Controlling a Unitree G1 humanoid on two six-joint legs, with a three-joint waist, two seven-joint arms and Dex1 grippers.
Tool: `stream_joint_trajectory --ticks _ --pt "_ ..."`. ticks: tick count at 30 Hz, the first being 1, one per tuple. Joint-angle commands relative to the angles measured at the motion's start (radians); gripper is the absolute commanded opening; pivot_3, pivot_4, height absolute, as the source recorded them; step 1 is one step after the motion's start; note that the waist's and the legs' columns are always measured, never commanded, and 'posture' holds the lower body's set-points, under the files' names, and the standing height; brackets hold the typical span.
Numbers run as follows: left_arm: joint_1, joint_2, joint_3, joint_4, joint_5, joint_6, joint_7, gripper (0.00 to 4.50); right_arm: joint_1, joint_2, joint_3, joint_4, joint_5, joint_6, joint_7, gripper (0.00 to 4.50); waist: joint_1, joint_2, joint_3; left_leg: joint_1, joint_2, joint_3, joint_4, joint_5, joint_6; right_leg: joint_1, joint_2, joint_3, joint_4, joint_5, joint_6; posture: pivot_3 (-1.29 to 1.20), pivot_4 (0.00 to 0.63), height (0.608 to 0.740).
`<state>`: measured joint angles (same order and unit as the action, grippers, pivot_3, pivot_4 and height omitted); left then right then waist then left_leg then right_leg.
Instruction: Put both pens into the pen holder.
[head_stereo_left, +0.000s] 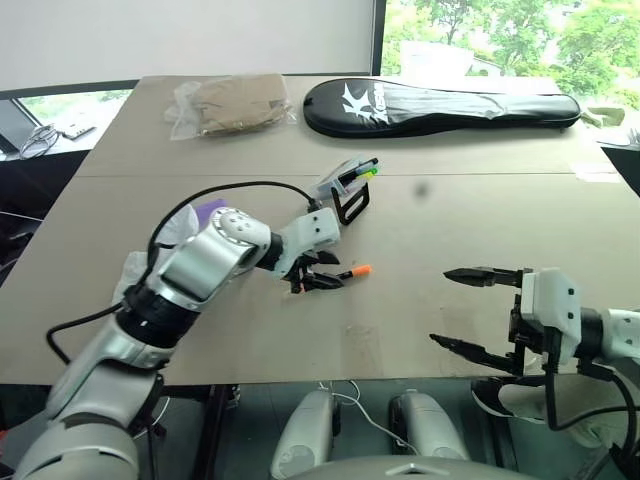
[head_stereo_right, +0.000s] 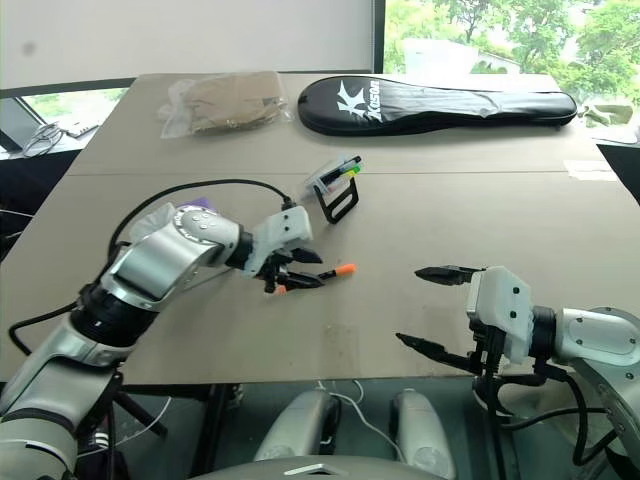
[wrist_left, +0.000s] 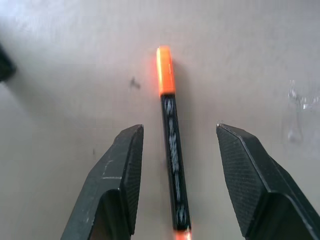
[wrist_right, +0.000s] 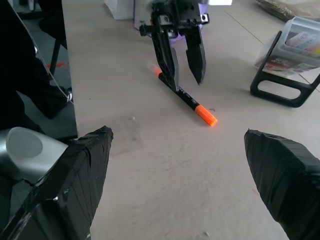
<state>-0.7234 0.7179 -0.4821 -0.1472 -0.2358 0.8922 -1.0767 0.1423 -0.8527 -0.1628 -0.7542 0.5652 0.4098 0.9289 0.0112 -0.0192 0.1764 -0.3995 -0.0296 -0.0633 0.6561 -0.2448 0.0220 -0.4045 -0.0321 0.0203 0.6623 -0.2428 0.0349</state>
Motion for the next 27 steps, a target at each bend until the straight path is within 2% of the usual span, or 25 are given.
stream_joint_trajectory --ticks 1,3,6,9,10,12,15,18,20,22,23,25,27 --pt "-0.042 -0.029 -0.060 -0.009 0.040 0.087 0.031 2.33 -0.019 0.013 0.017 -0.008 -0.014 -0.017 -0.016 4.50 -0.005 0.000 0.000 0.000 0.000 0.000 0.000 0.000 0.000 0.000 0.000 0.000 0.000 0.000 0.000 0.00 0.150 0.740" --pt "-0.060 -0.031 -0.113 -0.002 0.073 0.104 0.033 2.33 -0.030 0.019 0.026 -0.006 -0.021 -0.014 -0.026 4.50 -0.006 0.000 0.000 0.000 0.000 -0.001 0.000 0.000 0.000 0.000 0.000 0.000 0.001 0.000 0.000 0.00 0.150 0.740" --pt "-0.083 -0.047 -0.172 0.021 0.109 0.125 0.041 1.66 -0.049 0.027 0.036 -0.002 -0.030 -0.008 -0.045 4.50 -0.006 0.000 0.000 0.001 0.000 -0.001 0.000 0.000 0.000 0.000 0.000 0.000 0.001 0.000 0.000 0.00 0.150 0.740" --pt "-0.081 -0.049 -0.182 -0.001 0.113 0.124 0.032 0.24 -0.057 0.029 0.042 -0.006 -0.037 0.001 -0.058 4.50 -0.007 0.000 -0.001 0.002 0.000 0.000 0.000 0.000 0.000 0.001 0.000 0.000 0.001 0.000 0.000 0.00 0.150 0.740" --pt "-0.080 -0.048 -0.179 -0.007 0.111 0.124 0.028 0.03 -0.057 0.029 0.042 -0.008 -0.039 0.004 -0.061 4.50 -0.007 0.000 -0.001 0.002 0.000 0.000 0.000 0.000 0.000 0.001 0.000 0.001 0.001 0.000 0.000 0.00 0.150 0.740" --pt "-0.071 -0.053 -0.142 -0.022 0.096 0.104 0.027 0.03 -0.055 0.032 0.042 -0.012 -0.042 0.009 -0.071 4.50 -0.007 0.000 -0.001 0.002 0.000 0.000 0.000 0.000 0.000 0.001 0.000 0.000 0.001 0.000 0.000 0.00 0.150 0.740" --pt "-0.076 -0.128 0.049 -0.046 -0.019 0.124 0.043 0.03 -0.049 0.037 0.038 -0.020 -0.043 0.017 -0.086 4.50 -0.005 0.000 0.000 0.001 0.000 -0.001 0.000 0.000 0.000 0.001 -0.002 0.000 0.001 0.000 0.000 0.00 0.150 0.740" --pt "-0.134 -0.236 0.293 -0.041 -0.165 0.197 0.088 0.03 -0.046 0.045 0.031 -0.028 -0.034 0.027 -0.102 4.50 0.004 0.000 0.000 -0.003 0.001 -0.005 0.004 0.000 0.000 0.000 -0.003 -0.002 0.001 0.000 0.000 0.00 0.150 0.740" --pt "-0.197 -0.359 0.478 -0.024 -0.242 0.141 0.206 0.03 -0.042 0.051 0.021 -0.034 -0.024 0.031 -0.111 4.50 0.003 0.000 0.000 -0.006 0.001 -0.008 0.009 0.000 0.000 0.000 -0.003 -0.005 0.001 0.000 0.000 0.00 0.150 0.740" --pt "-0.280 -0.467 0.602 0.002 -0.290 0.070 0.310 0.03 -0.061 0.077 -0.016 -0.035 0.017 0.031 -0.140 4.50 0.004 -0.001 0.001 -0.008 0.001 -0.010 0.012 0.000 0.000 -0.001 -0.003 -0.006 0.001 0.000 0.000 0.00 0.150 0.740" --pt "-0.300 -0.492 0.625 0.010 -0.298 0.047 0.334 0.03 -0.072 0.089 -0.031 -0.034 0.037 0.034 -0.153 4.50 0.004 -0.001 0.000 -0.010 0.000 -0.012 0.013 0.000 0.000 -0.001 -0.003 -0.006 0.000 0.000 0.000 0.00 0.150 0.740" --pt "-0.310 -0.499 0.591 0.031 -0.221 -0.104 0.357 0.03 -0.155 0.147 -0.104 -0.021 0.148 0.051 -0.241 4.50 -0.002 0.000 0.000 -0.010 -0.001 -0.011 0.014 0.002 -0.004 -0.001 -0.004 -0.006 0.001 0.001 0.001 0.00 0.150 0.740" --pt "-0.269 -0.483 0.512 0.057 -0.094 -0.412 0.327 0.03 -0.237 0.165 -0.163 -0.003 0.200 0.071 -0.312 4.50 -0.006 0.001 -0.001 -0.007 0.000 -0.007 0.012 0.002 -0.005 0.000 -0.004 -0.004 0.001 0.001 0.001 0.00 0.150 0.740"
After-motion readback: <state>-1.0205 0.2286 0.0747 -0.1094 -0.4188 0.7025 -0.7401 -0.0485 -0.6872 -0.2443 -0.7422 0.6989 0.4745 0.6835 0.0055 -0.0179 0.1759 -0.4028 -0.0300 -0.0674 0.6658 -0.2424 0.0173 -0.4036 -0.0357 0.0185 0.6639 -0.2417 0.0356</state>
